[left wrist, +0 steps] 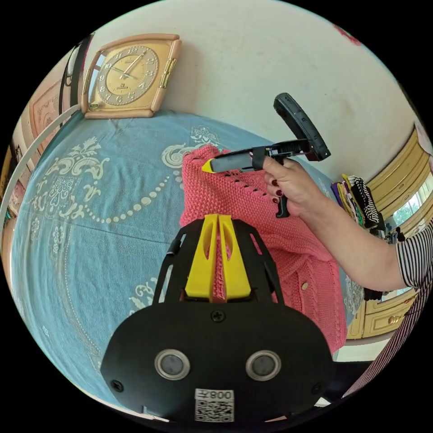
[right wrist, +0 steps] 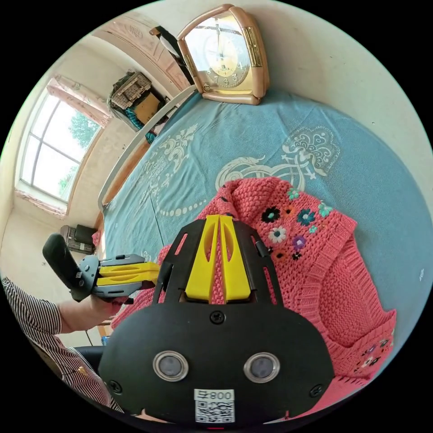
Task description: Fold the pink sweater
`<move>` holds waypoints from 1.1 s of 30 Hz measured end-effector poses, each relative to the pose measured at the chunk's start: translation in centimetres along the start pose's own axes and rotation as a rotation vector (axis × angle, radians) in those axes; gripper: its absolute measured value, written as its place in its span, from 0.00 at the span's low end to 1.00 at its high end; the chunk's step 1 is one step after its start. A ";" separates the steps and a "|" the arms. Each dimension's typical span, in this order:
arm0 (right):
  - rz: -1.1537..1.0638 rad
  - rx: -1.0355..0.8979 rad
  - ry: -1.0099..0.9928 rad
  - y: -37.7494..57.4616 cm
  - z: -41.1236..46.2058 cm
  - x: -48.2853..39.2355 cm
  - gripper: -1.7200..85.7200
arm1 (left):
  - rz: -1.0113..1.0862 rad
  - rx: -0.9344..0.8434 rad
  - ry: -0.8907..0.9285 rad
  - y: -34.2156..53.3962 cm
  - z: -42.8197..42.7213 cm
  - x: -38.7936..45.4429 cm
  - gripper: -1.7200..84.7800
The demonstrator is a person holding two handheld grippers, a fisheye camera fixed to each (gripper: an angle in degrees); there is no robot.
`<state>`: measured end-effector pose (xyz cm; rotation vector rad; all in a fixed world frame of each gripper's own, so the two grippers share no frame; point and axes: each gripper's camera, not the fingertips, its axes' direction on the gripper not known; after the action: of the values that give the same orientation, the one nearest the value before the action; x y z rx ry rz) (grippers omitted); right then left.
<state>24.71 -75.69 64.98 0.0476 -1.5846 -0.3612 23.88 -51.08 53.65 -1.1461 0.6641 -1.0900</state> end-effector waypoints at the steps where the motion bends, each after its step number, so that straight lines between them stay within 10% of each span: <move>1: -0.021 0.026 -0.014 1.3 -1.0 -0.4 0.02 | -0.002 0.007 -0.010 0.0 -0.3 -0.2 0.02; 8: -0.068 -0.156 -0.042 8.0 2.9 -1.5 0.02 | -0.039 -0.113 0.045 0.3 1.8 -5.0 0.02; 33: 0.342 0.205 -0.060 40.0 -3.2 6.1 0.02 | -0.104 -0.144 0.252 10.9 0.8 -20.3 0.02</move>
<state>35.18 -40.05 81.22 -0.0770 -1.6500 0.0681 20.80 -31.75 41.54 -1.1868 0.8995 -1.3057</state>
